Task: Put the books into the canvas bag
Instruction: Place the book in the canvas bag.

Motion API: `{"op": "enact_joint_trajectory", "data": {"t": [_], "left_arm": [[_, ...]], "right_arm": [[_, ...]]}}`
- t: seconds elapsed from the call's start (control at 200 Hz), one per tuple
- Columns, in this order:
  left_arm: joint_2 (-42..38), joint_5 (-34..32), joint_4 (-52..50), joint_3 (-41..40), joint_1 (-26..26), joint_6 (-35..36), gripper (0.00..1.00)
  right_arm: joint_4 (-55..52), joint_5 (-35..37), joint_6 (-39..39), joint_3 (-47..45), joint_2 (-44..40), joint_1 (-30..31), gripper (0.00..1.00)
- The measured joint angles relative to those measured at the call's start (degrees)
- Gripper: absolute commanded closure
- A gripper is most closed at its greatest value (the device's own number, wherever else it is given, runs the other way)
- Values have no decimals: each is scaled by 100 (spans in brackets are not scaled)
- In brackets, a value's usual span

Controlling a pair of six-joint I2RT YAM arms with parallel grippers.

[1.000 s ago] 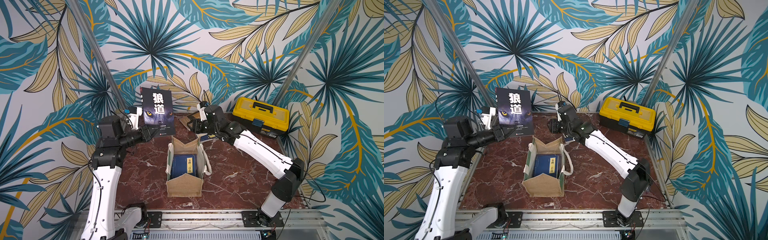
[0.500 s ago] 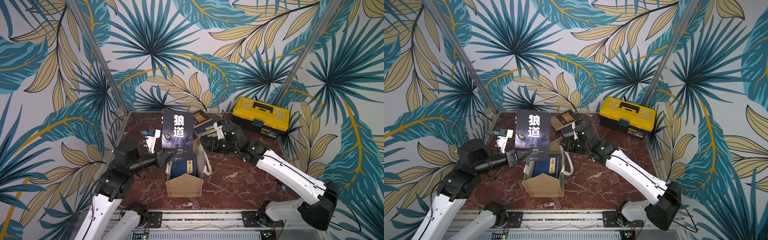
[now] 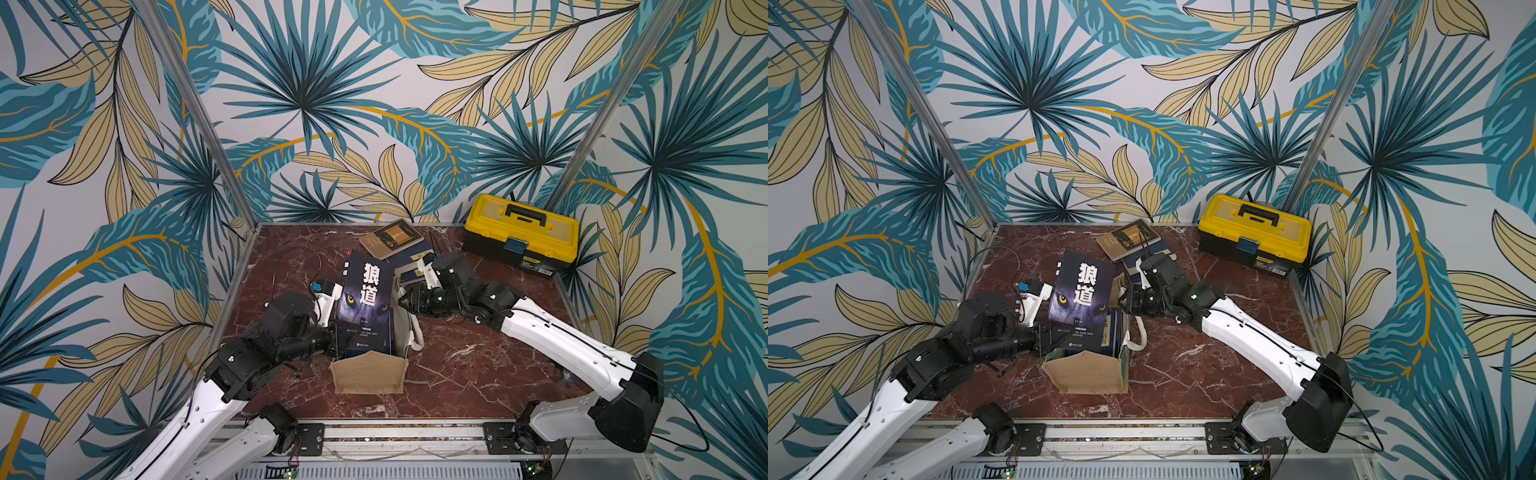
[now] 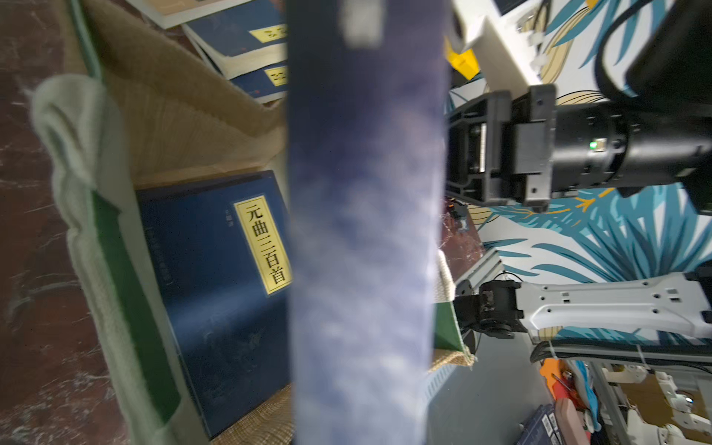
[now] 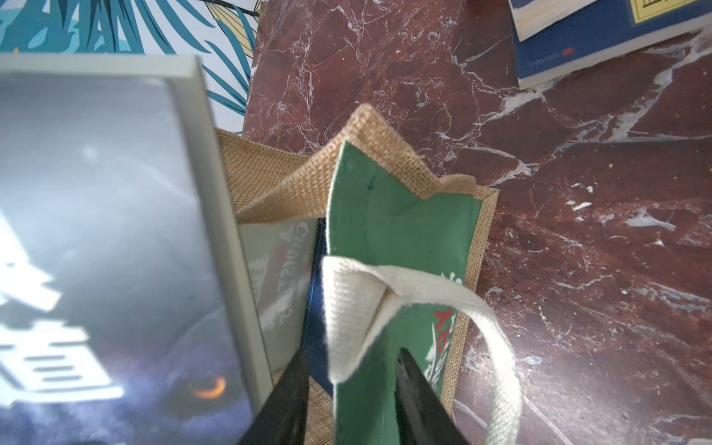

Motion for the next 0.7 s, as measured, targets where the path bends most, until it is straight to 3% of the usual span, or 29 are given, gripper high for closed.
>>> {"op": "enact_joint_trajectory", "data": {"t": [0.356,0.696], "left_arm": [[557,-660,-612,356,-710,157,100],[925,-1381,-1272,835,-1515,59,100]], "right_arm": [[-374,33,-216,61,0,4,98],[-501,197,-240,68,-61,7,100]]}}
